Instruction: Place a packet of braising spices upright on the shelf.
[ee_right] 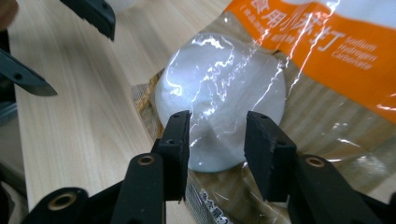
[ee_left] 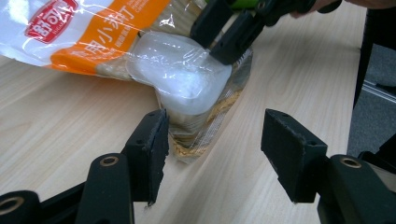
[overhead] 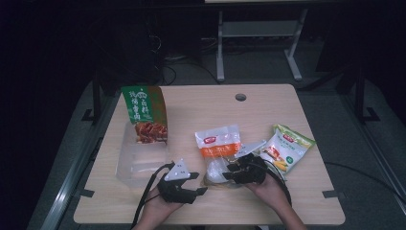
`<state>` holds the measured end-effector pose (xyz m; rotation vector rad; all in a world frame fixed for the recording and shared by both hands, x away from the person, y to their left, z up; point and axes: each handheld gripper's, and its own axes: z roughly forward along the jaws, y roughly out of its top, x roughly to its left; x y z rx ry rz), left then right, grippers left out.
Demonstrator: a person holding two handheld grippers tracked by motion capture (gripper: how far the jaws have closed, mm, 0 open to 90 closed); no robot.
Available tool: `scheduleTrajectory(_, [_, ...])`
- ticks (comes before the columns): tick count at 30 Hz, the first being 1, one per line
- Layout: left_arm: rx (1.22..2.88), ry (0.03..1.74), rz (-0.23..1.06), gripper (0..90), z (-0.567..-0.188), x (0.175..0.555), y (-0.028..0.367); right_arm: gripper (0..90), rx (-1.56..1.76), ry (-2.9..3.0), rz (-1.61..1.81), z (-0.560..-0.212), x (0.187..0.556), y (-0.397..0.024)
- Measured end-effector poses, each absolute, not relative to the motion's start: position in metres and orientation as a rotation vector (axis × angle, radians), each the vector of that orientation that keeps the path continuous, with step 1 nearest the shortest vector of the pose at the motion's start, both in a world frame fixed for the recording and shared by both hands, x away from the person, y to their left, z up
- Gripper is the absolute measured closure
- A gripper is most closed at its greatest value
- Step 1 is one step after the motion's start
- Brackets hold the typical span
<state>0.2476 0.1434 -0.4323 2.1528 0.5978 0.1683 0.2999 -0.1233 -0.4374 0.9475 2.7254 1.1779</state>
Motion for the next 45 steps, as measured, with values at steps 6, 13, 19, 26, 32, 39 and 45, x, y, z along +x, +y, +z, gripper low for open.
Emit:
scheduleTrajectory(6, [2.159, 0.595, 0.169, 41.2, -0.433, 0.246, 0.145, 52.9, 0.966, 2.661, 1.213, -0.426, 0.305, -0.136])
scheduleTrajectory(13, [2.157, 0.598, 0.172, 41.0, -0.433, 0.246, 0.147, 48.2, 1.014, 2.576, 1.222, -0.412, 0.317, -0.154])
scheduleTrajectory(19, [2.155, 0.603, 0.175, 40.7, -0.432, 0.248, 0.149, 43.2, 1.104, 2.538, 1.206, -0.413, 0.332, -0.167])
scheduleTrajectory(26, [2.152, 0.619, 0.159, 40.0, -0.434, 0.25, 0.147, 49.1, 1.161, 2.587, 1.201, -0.423, 0.352, -0.161])
scheduleTrajectory(32, [2.168, 0.623, 0.157, 39.1, -0.436, 0.255, 0.144, 73.9, 1.121, 2.66, 1.185, -0.431, 0.356, -0.15])
scheduleTrajectory(39, [2.153, 0.656, 0.13, 36.6, -0.438, 0.265, 0.138, 89.2, 1.029, 2.685, 1.225, -0.425, 0.346, -0.147])
scheduleTrajectory(45, [2.138, 0.702, 0.116, 32.7, -0.443, 0.274, 0.129, 89.6, 0.954, 2.656, 1.312, -0.417, 0.333, -0.153])
